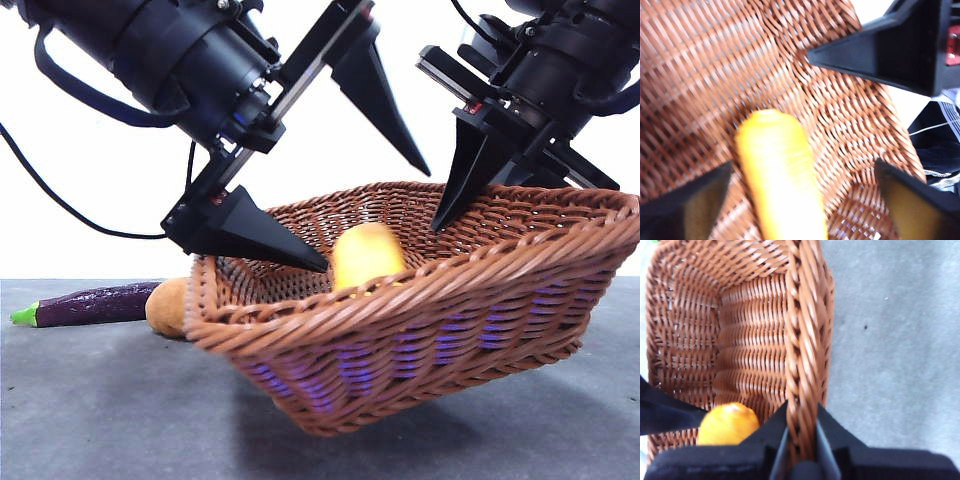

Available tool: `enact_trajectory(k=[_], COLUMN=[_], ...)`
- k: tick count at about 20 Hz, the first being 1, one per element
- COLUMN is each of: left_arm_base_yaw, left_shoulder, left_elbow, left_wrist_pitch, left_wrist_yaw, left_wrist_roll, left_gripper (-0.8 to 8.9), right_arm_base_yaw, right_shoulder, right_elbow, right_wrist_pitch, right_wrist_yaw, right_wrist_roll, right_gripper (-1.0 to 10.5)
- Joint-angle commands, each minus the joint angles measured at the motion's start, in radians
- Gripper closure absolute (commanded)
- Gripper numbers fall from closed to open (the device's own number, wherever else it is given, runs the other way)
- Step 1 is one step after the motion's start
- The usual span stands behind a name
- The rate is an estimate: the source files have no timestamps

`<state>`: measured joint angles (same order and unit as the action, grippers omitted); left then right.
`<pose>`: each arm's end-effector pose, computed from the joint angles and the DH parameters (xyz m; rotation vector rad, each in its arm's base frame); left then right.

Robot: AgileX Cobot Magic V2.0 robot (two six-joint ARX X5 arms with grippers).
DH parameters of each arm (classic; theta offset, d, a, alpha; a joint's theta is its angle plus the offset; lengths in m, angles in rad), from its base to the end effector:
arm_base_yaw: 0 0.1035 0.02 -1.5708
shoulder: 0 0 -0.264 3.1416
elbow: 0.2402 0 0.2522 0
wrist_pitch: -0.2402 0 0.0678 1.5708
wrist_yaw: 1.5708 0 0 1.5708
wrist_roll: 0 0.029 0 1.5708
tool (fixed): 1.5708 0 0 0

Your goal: Help me put the vegetables on the table into the basket

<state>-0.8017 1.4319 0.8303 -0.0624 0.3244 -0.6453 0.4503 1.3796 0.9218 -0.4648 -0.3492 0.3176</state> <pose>0.1981 -0.2180 0.2171 -0.3895 0.9938 -0.8164 0.2419 0.1280 0.2325 0.2306 1.0528 0.5835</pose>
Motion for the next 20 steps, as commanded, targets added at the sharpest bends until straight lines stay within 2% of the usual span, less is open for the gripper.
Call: enact_trajectory(k=[1,6,8,11,13,17,20], left_arm_base_yaw=[-0.001,0.049,0.094,0.192,0.28,0.432,0.454], left_shoulder=[-0.042,-0.239,-0.32,-0.382,-0.373,-0.266,-0.077], left_elbow=[-0.002,0.009,0.047,0.168,0.246,0.33,0.41], left_wrist_pitch=[0.0,-0.053,-0.169,-0.435,-0.56,-0.592,-0.634], left_wrist_yaw=[-0.003,-0.004,-0.036,-0.189,-0.251,-0.229,-0.211], left_wrist_roll=[0.006,0.034,0.085,0.192,0.24,0.245,0.235], left_gripper=[3.24,3.24,3.24,3.24,3.23,3.23,3.23], right_arm_base_yaw=[0.002,-0.021,-0.035,-0.076,-0.105,-0.18,-0.237], right_shoulder=[-0.003,-0.003,-0.003,-0.01,-0.026,-0.056,-0.069], right_elbow=[-0.005,-0.004,0.001,0.037,0.096,0.253,0.368], right_wrist_pitch=[0.016,0.023,0.023,0.01,-0.033,-0.162,-0.27], right_wrist_yaw=[-0.01,-0.006,-0.007,-0.018,-0.016,-0.016,-0.016], right_wrist_roll=[0.002,-0.005,-0.008,-0.031,-0.065,-0.163,-0.242], right_gripper=[9.6,9.6,9.6,9.6,9.6,9.6,9.6])
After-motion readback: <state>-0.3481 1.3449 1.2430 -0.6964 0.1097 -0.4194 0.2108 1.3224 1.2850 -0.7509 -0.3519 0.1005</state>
